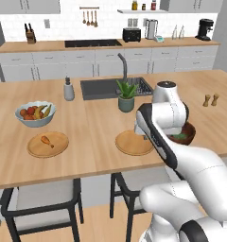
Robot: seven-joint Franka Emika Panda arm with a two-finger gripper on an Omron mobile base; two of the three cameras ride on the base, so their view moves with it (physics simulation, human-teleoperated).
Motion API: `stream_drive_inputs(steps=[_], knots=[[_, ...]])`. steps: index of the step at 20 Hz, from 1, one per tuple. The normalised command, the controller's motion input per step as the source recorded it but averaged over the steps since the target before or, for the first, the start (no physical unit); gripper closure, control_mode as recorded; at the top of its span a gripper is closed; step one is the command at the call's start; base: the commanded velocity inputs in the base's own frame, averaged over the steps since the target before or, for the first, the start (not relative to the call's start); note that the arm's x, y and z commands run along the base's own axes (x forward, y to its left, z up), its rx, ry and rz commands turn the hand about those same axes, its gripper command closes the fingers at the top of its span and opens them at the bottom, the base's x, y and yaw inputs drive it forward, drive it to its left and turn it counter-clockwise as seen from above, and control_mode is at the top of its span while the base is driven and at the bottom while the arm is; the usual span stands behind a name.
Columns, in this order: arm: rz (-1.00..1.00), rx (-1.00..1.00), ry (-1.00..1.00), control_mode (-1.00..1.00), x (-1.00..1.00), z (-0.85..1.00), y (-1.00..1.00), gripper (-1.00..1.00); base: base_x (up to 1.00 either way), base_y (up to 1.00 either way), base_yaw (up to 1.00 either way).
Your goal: Pick the chicken drumstick and broccoli from their plates and place them in the bowl. Then put the bowl in the fridge.
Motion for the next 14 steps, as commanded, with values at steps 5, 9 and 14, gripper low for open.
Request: stream_drive_inputs(steps=[5,9,14], knots=[[0.0,0.0,-0.02,1.0,-0.03,0.0,0.17,-1.0,-0.01,0.29,0.0],[0.0,0.0,0.0,1.0,0.0,0.0,0.0,-1.0,0.0,0.74,0.0],[0.0,0.0,0.0,1.0,0.0,0.0,0.0,-1.0,0.11,0.33,0.0]])
